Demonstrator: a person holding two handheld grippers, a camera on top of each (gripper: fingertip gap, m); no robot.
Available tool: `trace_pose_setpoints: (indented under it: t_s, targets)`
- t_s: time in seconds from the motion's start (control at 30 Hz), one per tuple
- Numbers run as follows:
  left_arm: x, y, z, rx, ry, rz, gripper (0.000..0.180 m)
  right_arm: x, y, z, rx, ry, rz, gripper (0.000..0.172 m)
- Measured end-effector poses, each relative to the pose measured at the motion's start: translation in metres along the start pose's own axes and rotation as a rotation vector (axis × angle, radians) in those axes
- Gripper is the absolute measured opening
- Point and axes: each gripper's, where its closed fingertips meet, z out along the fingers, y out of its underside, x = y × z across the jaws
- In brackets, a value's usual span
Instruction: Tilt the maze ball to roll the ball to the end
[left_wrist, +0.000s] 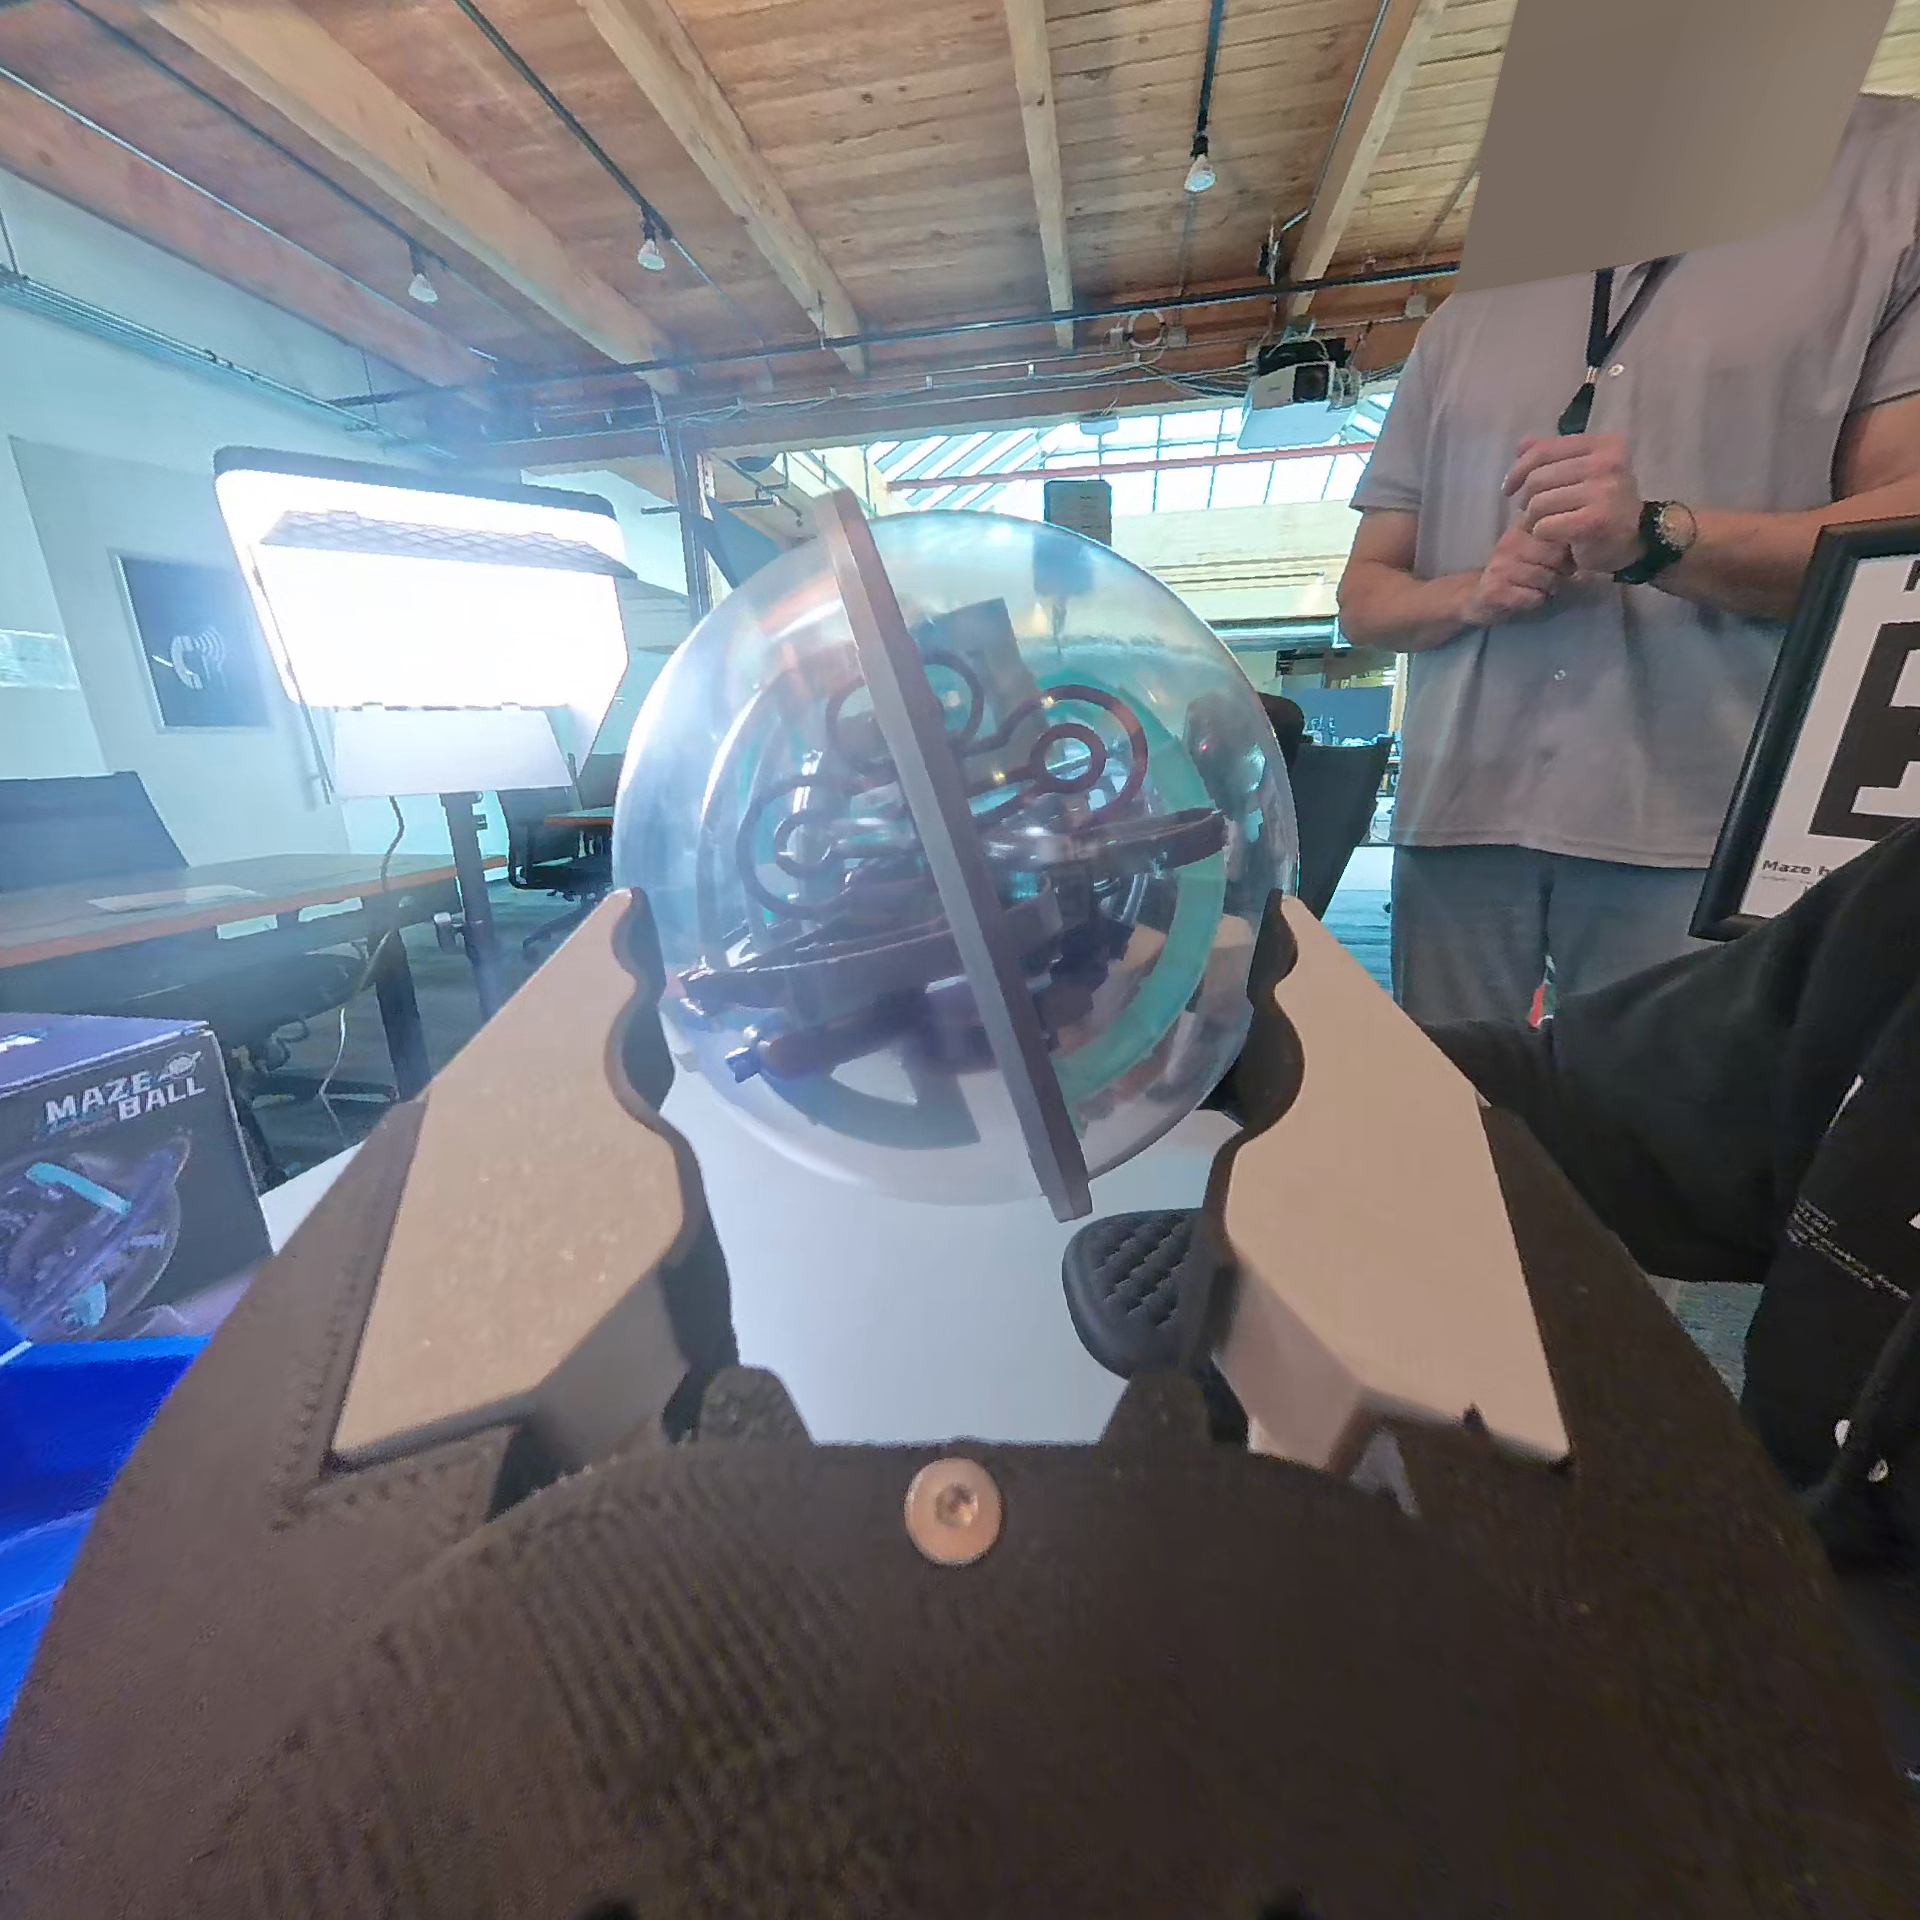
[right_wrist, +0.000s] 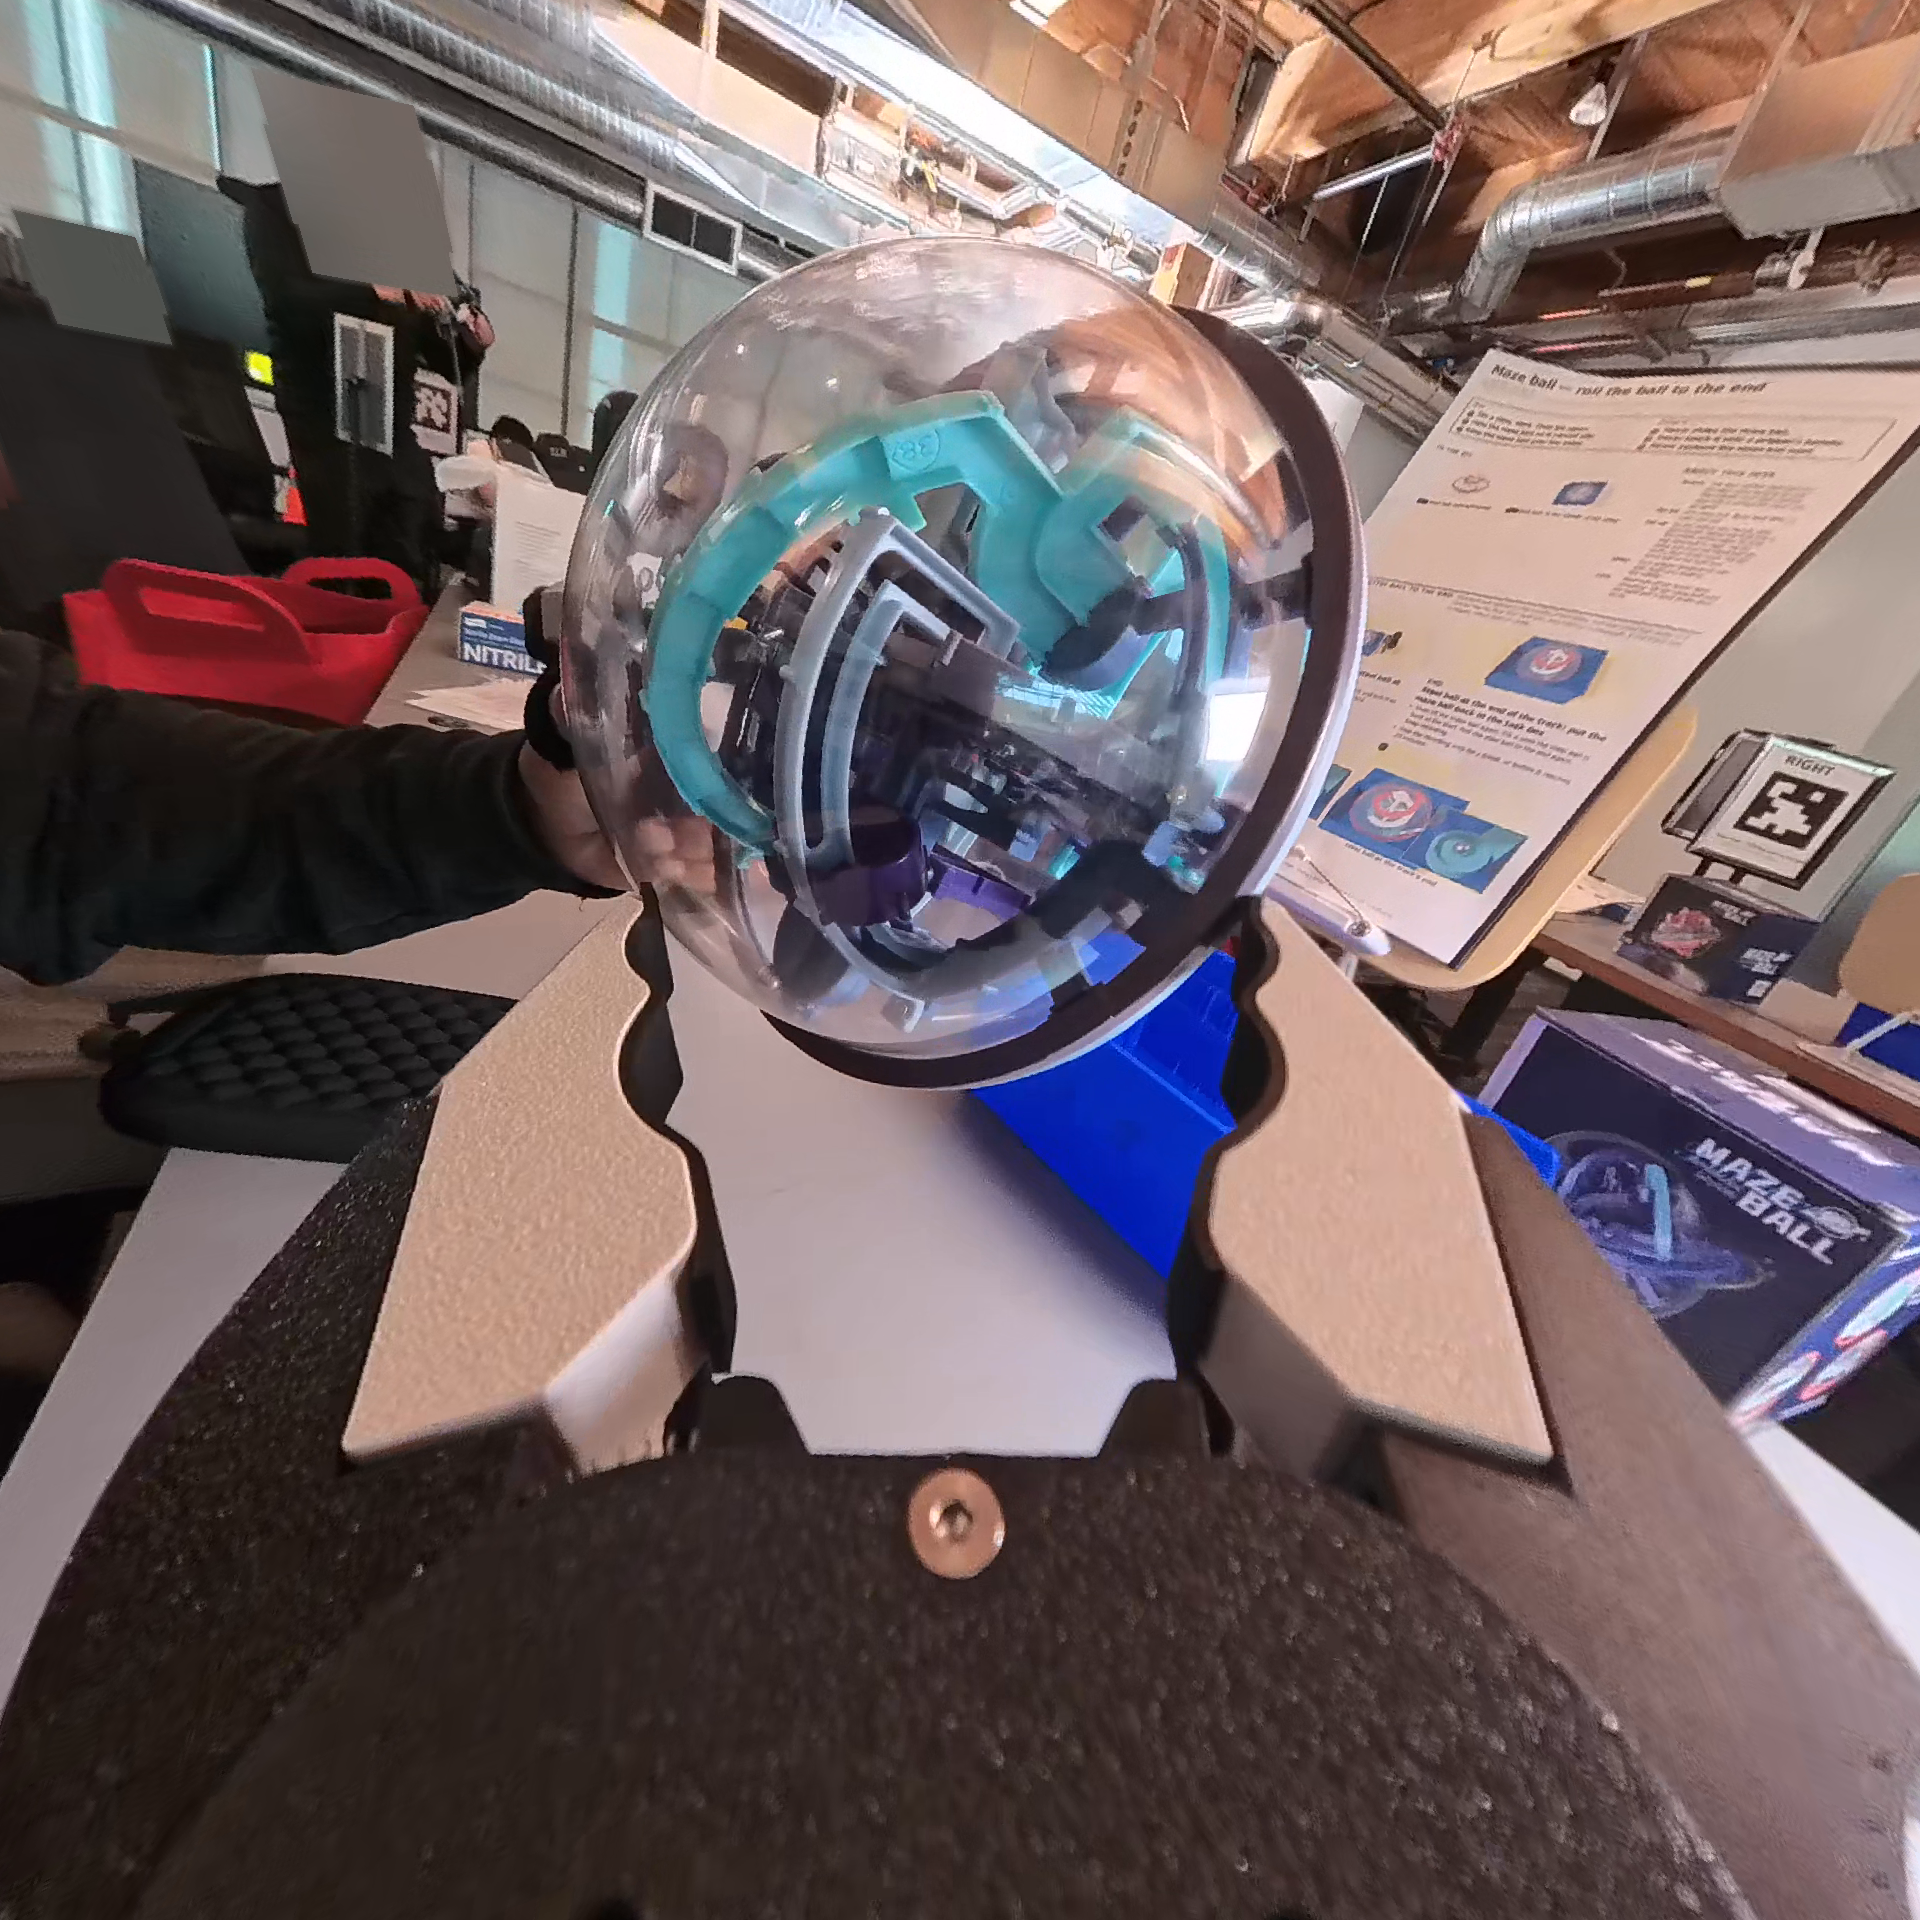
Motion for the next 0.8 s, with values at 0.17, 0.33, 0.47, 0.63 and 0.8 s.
trace_pose_setpoints:
  t_s: [0.17, 0.33, 0.47, 0.63, 0.8]
  targets:
    - [-0.001, 0.007, -0.002, -0.013, -0.003, -0.032, 0.112, -0.002, 0.006, -0.001, 0.006, 0.011, 0.031, 0.107]
    - [-0.002, 0.02, -0.004, -0.021, -0.012, -0.098, 0.112, -0.005, 0.015, -0.004, -0.013, 0.017, 0.075, 0.108]
    - [-0.001, 0.032, -0.007, -0.034, -0.021, -0.135, 0.112, -0.008, 0.024, -0.008, -0.029, 0.016, 0.106, 0.108]
    - [0.0, 0.046, -0.01, -0.042, -0.033, -0.199, 0.112, -0.013, 0.034, -0.012, -0.036, 0.022, 0.153, 0.108]
    - [0.001, 0.058, -0.012, -0.045, -0.037, -0.25, 0.111, -0.016, 0.042, -0.015, -0.041, 0.03, 0.184, 0.108]
